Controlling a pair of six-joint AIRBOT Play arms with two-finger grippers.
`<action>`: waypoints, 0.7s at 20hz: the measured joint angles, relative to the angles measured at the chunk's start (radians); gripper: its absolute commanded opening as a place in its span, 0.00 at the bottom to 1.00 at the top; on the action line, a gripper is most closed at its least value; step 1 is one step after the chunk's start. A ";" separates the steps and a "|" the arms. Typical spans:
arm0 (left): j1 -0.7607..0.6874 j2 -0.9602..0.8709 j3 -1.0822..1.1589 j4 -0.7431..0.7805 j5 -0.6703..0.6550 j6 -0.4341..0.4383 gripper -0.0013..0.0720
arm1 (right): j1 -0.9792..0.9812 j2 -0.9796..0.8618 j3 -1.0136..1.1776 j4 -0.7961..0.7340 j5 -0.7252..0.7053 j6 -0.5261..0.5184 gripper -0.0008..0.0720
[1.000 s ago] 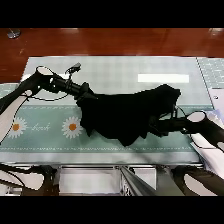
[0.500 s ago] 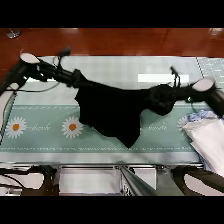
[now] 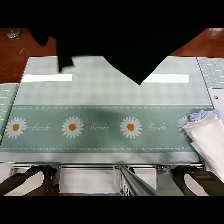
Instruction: Fold the shirts.
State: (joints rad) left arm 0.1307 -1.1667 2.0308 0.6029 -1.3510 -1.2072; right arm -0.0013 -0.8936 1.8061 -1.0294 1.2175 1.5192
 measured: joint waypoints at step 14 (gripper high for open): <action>0.030 0.420 -0.245 0.328 -0.118 -0.084 0.05 | -0.002 0.288 -0.044 -0.119 0.098 0.026 0.04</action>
State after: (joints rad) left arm 0.1608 -0.7464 1.7863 0.9306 -1.4693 -1.2911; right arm -0.0032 -0.6060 1.7622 -1.1484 1.3159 1.5455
